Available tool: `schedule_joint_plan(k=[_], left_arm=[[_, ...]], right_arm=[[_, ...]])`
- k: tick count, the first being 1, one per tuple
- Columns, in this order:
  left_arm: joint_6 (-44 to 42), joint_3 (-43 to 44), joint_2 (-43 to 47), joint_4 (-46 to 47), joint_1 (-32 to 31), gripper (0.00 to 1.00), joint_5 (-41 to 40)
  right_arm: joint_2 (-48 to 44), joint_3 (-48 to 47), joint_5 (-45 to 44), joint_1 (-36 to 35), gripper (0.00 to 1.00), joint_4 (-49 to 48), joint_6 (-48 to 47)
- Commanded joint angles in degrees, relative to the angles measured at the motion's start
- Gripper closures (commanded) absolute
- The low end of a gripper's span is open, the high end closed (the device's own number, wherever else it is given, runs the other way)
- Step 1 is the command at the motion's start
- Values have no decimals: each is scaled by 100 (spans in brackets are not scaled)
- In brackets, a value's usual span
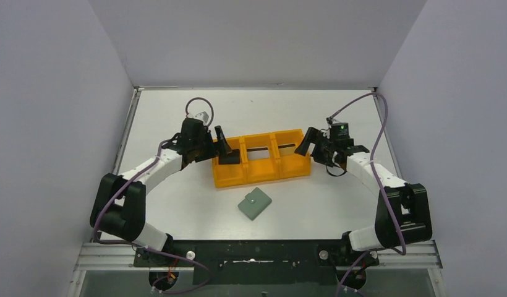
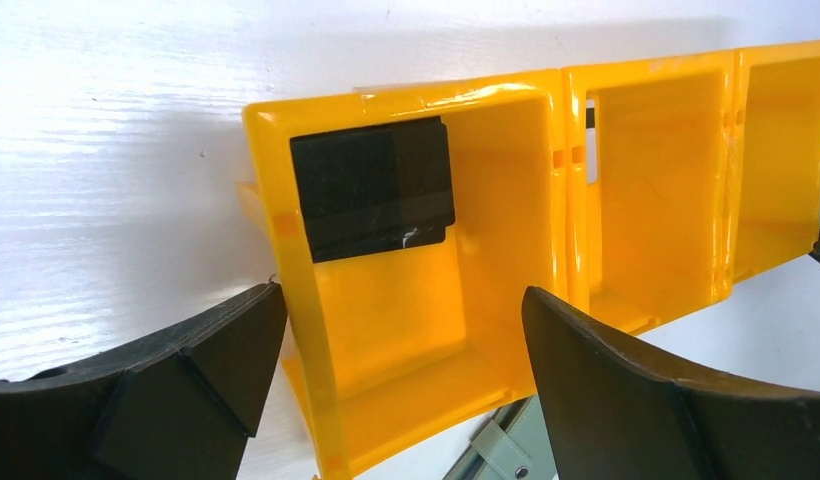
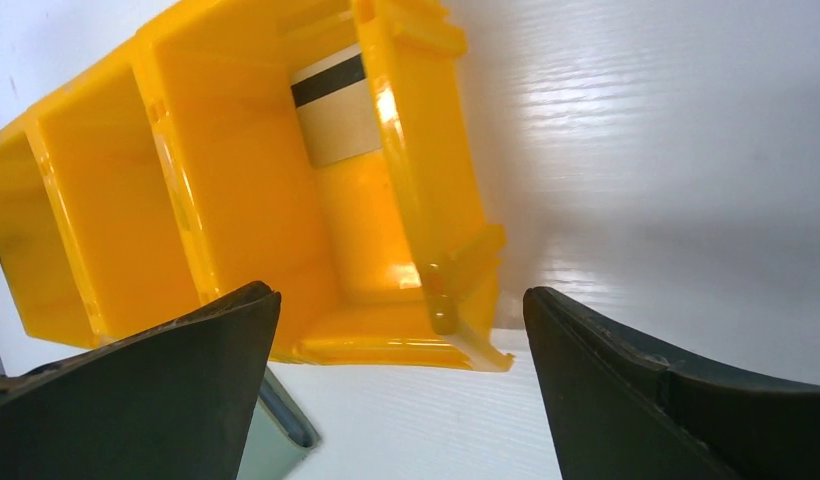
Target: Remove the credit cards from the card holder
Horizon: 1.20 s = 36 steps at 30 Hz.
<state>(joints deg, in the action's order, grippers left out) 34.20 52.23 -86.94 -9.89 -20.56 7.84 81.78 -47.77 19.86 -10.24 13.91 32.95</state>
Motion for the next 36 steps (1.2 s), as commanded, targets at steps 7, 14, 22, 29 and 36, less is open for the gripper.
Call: schedule_joint_plan(k=[7,14,22,29,36], left_arm=[[-221,193,591,-21,264,10,-41],[-11,-194,1204,-52,498,5,101],[192,-462,1827,-396,541,5,-101],[114,-774,2421,-714,650,3,-414],[193,-1112,2789,-721,789,2,-302]], right_arm=[[-821,-77,-334,365,2,407,-242],[-1400,186,-178,347,2,479,-268],[-618,-4,310,-93,1,167,-68],[-377,-103,15,-483,1,198,34],[-852,-119,-1025,-543,0,693,-58]])
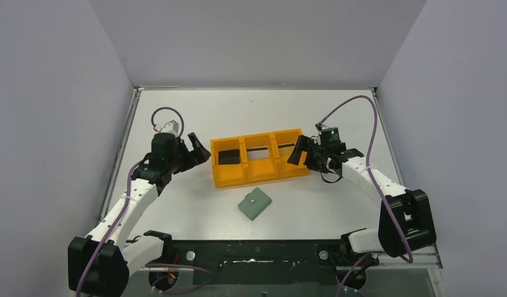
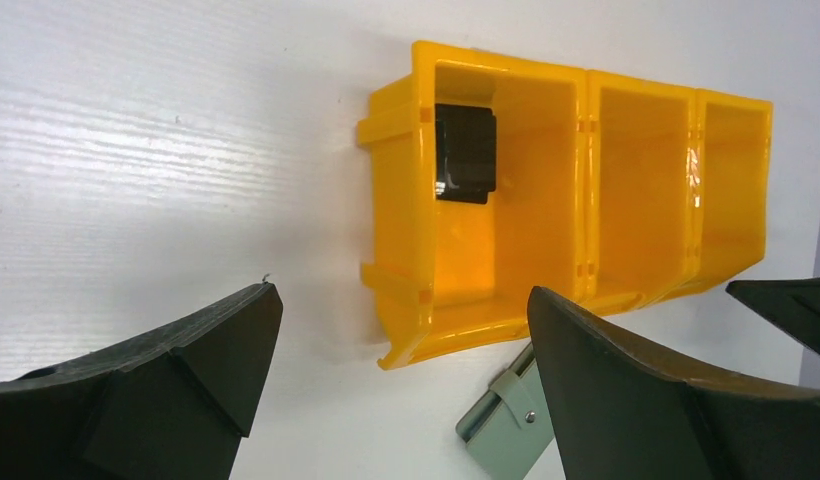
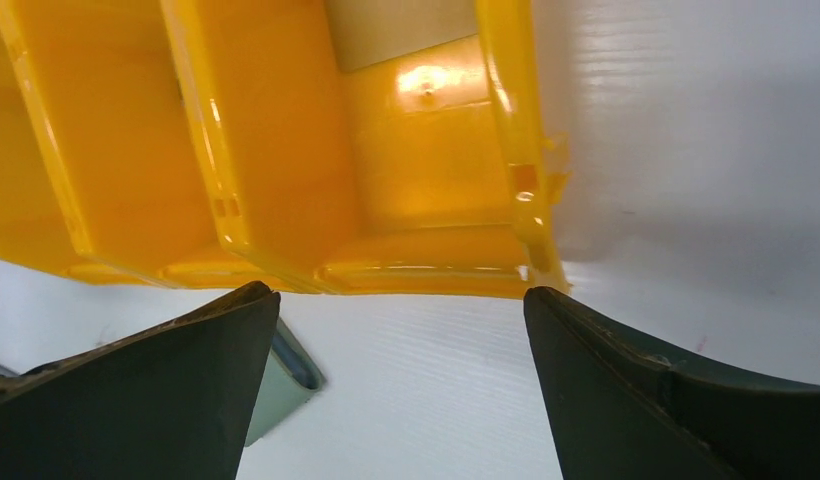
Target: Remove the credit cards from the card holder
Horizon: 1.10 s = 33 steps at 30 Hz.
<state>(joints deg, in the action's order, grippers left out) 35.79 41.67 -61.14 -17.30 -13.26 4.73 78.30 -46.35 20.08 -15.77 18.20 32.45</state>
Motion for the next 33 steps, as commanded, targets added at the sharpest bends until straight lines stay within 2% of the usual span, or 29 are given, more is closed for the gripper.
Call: schedule_joint_plan(k=[1,5,9,13,19,27,33], left_arm=[[33,-64,230,35,62,3,48],[38,-61,176,55,77,3,130],[214,-57,219,-14,124,3,-52],[406,-167,449,-38,227,3,-225],[421,-358,697,-28,401,3,56],[369,-371,728,-36,421,2,393],[330,-379,736,48,420,3,697]], right_arm=[[-629,-261,-1269,43,2,309,-58],[-705,-385,-1557,371,2,383,-220],[-280,-451,-801,710,2,140,-297],[128,-466,-187,605,0,-195,-206],[328,-477,50,347,3,-380,-90],[191,-308,238,86,5,-419,-4],[-8,-397,55,87,4,-70,-216]])
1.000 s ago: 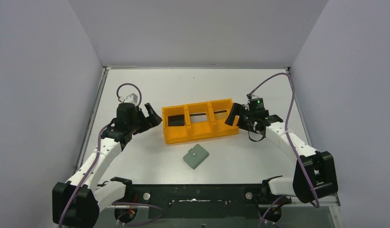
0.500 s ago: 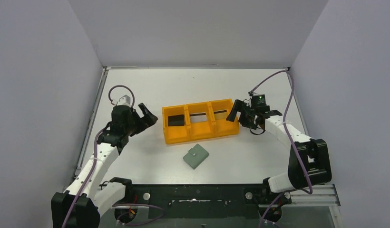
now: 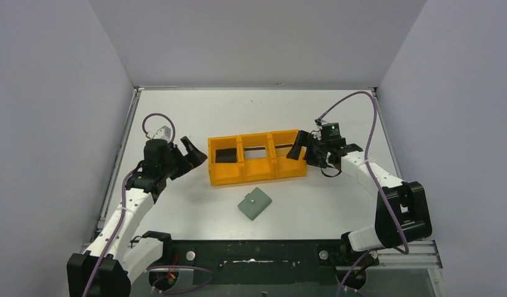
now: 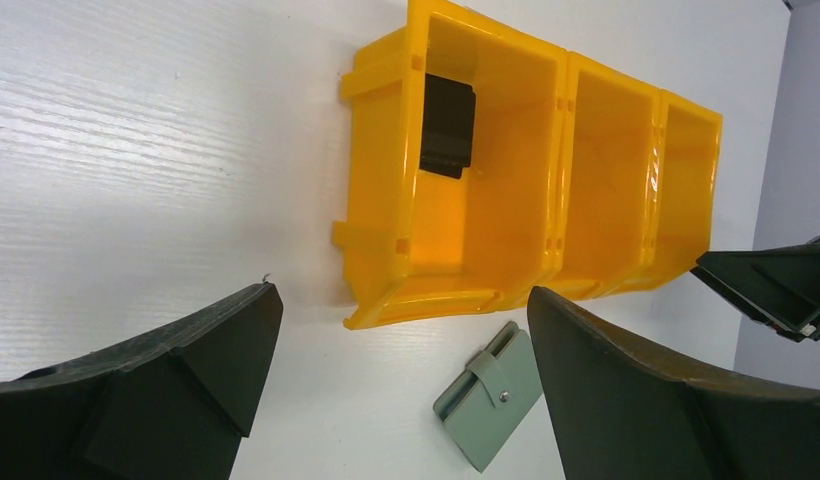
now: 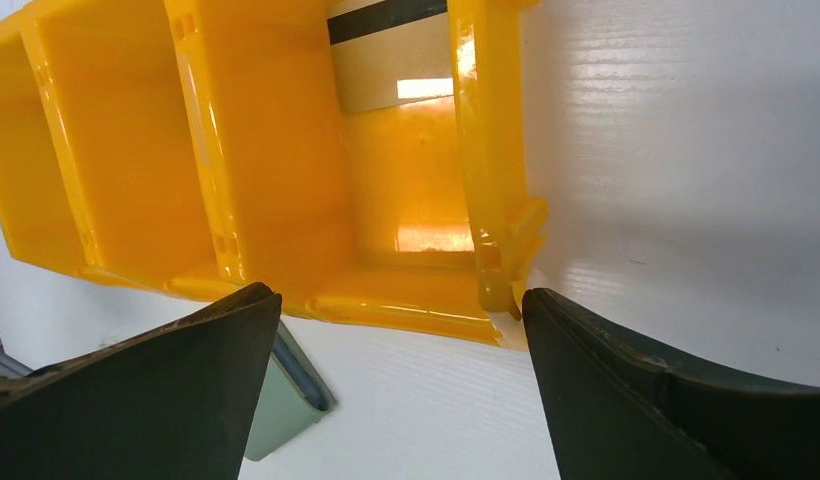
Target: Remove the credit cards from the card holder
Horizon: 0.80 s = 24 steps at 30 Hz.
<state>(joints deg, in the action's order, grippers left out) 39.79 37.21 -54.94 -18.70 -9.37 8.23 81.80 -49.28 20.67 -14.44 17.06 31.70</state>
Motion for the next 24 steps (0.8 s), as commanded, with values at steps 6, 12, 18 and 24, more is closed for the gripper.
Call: schedule_joint_plan(k=[6,12,18,24], left_arm=[[-109,-73,178,176,31,6,662],[-130,-276,260,59,31,7,689],[185,-592,532,174,27,8,861],[355,-721,758,-6,28,8,952]], right_arm=[[-729,-227,-481,-73,4,654,-265],[-1838,246,-1832,-235,6,796,213],[-2054,677,-1739,-1742,15,7,646],[-1203,724,-1399,-2796,16,-840,613]])
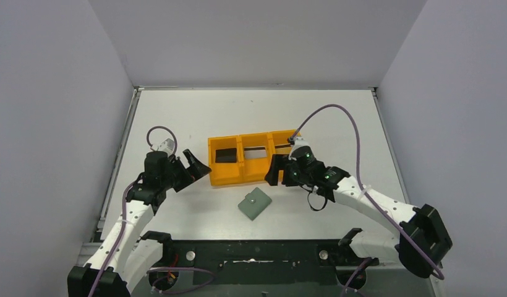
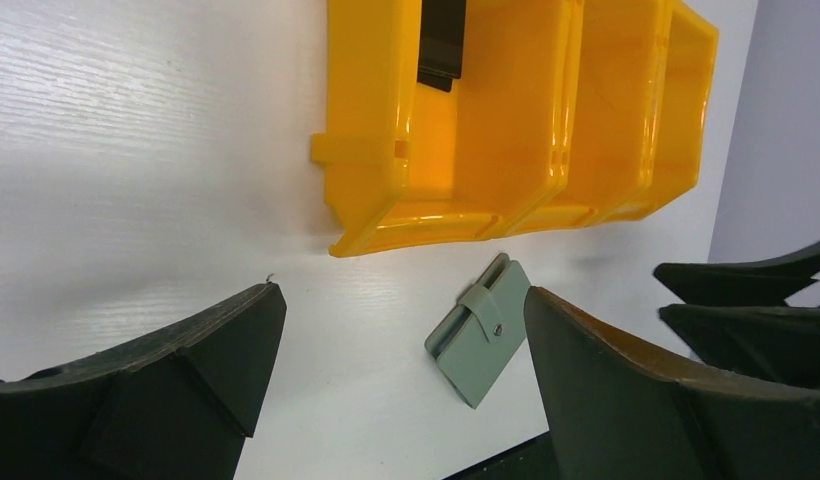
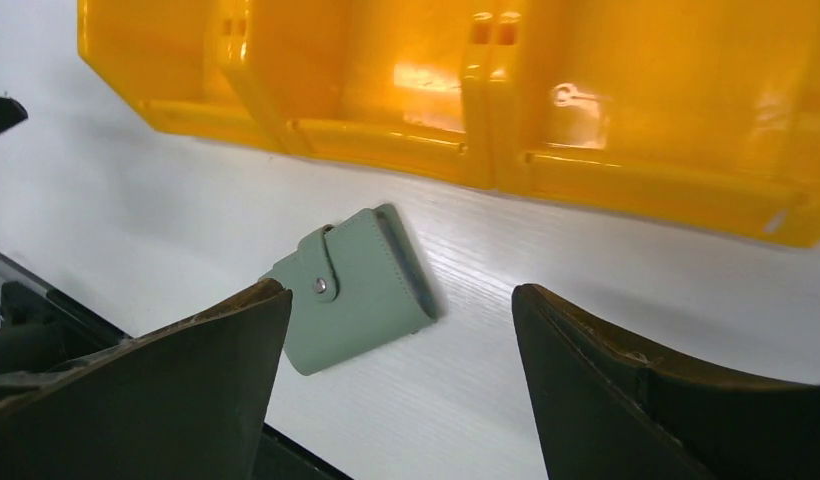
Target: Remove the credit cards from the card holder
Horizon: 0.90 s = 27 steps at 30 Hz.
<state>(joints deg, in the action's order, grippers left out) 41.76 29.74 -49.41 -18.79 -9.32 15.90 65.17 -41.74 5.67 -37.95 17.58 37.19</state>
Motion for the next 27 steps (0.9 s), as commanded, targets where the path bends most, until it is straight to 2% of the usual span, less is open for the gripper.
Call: schedule_joint_plan(k=[1,5,10,17,20,23,27], left_arm=[[206,5,241,-48,20,8,184],[272,-81,417,-214,26,8,286],[368,-103,585,-294,18,8,417],[549,-280,661,-74,9,8,809],[611,-387,704,40,9,8,807],[623,-439,700,59,9,8,779],[657,-443,735,57,3,8,672]], right_arm=[[658,-40,149,-581,16,-1025,28],[1490,-238,217,-944,14,-1175,69],[1942,-349,4,-1157,13,-1243,125],[1890,-66,395,-1596,19,-1635,413],[1699,108,484,-2147,20,-1989,809],[1658,89,240,-2750,20,-2104,1139],[1727,-305,-765,-3313,20,-1327,1376]])
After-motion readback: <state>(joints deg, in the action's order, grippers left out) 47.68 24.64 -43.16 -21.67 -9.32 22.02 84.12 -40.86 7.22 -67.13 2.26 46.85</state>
